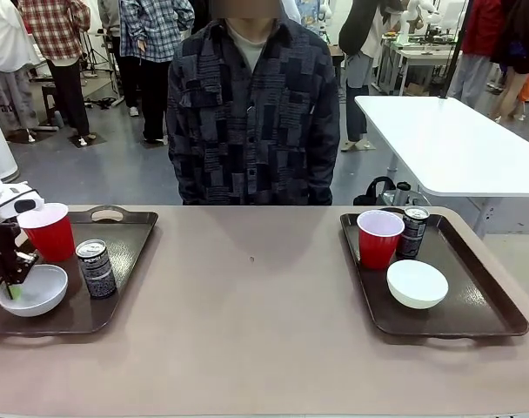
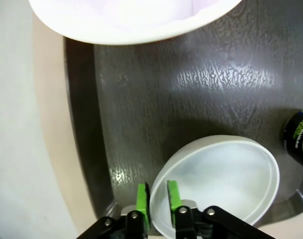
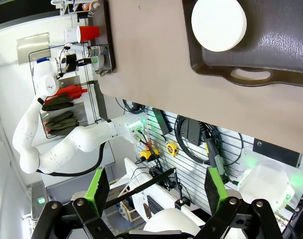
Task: Prepare tableware on both trays.
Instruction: Pick up a Picnic Bowl from the table and place it on a Handle tray.
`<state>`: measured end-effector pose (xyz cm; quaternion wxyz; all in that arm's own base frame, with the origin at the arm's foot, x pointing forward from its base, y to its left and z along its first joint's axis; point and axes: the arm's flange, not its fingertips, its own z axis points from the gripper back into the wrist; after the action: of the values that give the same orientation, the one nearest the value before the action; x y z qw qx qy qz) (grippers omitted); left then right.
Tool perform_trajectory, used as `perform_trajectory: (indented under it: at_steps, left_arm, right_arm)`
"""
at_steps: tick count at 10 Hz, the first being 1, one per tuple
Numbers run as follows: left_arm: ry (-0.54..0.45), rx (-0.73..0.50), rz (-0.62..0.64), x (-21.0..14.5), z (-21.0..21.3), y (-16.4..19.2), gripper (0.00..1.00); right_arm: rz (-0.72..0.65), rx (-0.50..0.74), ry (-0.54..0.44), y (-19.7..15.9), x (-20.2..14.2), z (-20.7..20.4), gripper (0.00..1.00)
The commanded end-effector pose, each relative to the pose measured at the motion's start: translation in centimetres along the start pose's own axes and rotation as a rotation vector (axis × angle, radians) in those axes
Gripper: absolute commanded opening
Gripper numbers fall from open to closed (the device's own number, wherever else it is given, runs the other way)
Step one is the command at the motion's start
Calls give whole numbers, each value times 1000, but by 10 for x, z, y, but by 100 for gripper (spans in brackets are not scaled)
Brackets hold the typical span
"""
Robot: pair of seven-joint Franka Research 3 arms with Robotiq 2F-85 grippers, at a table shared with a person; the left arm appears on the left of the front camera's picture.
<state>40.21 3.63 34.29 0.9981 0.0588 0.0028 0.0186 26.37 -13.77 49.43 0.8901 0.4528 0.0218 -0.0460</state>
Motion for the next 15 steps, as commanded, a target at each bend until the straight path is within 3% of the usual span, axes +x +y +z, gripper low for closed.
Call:
perform_trajectory:
  at_steps: [1,2,3,5,6,9,13,15]
  left_arm:
    - [-17,9,38,-41,-19,-1,100]
    - [-17,-3,39,-41,-15,0,87]
    - [-26,-20,36,-44,-4,1,100]
    - [-58,-50,8,-52,26,1,100]
    - [-65,-63,-13,-58,43,-1,74]
    - [-88,-107,-87,-77,93,-6,100]
    - [-62,-168,-112,-113,154,-6,100]
    - [-70,-157,-87,-115,165,-6,100]
  right_arm:
    - [4,18,-1,2,0,0,100]
    - [4,18,-1,2,0,0,100]
    - [4,18,-1,2,0,0,100]
    - [4,18,-1,2,0,0,100]
    - [4,18,-1,2,0,0,100]
    - [4,18,-1,2,0,0,100]
    - [4,18,-1,2,0,0,100]
    - [4,18,-1,2,0,0,100]
